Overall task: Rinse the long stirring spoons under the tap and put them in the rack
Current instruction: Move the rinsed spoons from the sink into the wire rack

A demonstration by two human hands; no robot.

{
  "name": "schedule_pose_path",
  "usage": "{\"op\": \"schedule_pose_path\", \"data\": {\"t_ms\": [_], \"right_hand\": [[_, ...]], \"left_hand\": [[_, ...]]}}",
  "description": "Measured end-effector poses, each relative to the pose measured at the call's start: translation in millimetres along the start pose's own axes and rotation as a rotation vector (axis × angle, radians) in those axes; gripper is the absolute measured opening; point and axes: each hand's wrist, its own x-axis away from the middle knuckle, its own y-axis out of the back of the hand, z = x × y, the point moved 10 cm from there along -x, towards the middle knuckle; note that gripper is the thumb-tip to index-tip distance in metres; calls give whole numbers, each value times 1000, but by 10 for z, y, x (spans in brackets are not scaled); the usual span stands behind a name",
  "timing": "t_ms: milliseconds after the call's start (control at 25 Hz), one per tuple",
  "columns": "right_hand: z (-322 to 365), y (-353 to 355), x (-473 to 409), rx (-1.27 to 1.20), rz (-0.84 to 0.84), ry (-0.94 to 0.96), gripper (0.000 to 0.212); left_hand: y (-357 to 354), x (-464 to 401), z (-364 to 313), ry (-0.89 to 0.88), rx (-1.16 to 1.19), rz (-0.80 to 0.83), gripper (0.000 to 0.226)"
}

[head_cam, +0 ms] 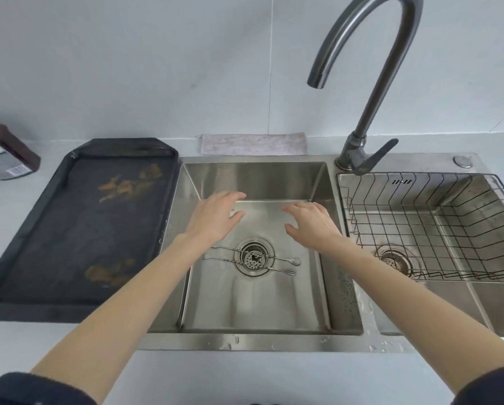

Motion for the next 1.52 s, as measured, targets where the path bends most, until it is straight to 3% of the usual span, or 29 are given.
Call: {"op": "schedule_pose_path", "data": {"t_ms": [840,1520], "right_hand": [[-115,-1435,-572,-61,376,-185,36],[-164,-1892,-844,11,452,-226,32]], "left_hand": [[-1652,-329,804,202,133,391,38],[-2365,-296,960,284,250,543,34]]}}
